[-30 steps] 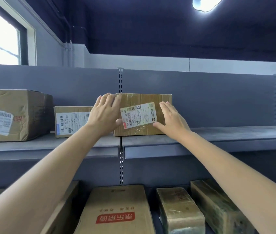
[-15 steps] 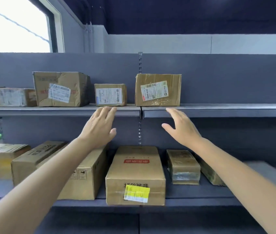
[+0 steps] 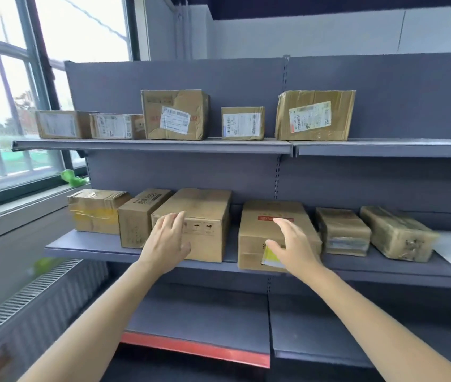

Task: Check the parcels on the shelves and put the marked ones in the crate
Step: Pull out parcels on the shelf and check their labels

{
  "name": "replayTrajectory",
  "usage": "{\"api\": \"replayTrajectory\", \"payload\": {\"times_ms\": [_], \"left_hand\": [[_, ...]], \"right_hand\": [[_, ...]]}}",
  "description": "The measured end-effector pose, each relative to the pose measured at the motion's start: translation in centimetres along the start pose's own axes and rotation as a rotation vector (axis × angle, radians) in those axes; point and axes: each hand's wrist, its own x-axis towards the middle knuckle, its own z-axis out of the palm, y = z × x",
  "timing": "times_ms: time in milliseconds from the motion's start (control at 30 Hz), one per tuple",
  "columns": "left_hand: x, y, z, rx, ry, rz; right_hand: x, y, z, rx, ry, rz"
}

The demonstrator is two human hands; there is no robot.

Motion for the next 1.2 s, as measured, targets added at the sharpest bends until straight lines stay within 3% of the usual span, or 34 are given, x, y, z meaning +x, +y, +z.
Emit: {"api": "replayTrajectory", "payload": {"times_ms": [367, 633, 1200], "left_hand": [[-5.0, -17.9, -5.5, -0.059, 0.0, -0.162], [-5.4, -29.4, -6.1, -0.074, 0.035, -0.337], [12.6, -47.1, -1.1, 0.039, -0.041, -0.45]], "right_hand": [[-0.3, -15.6, 15.4, 0.105, -0.065, -0.008], [5.1, -24.4, 24.4, 0.192, -0.144, -0.081], [29.1, -29.0, 39.0, 0.323, -0.115, -0.155]]}}
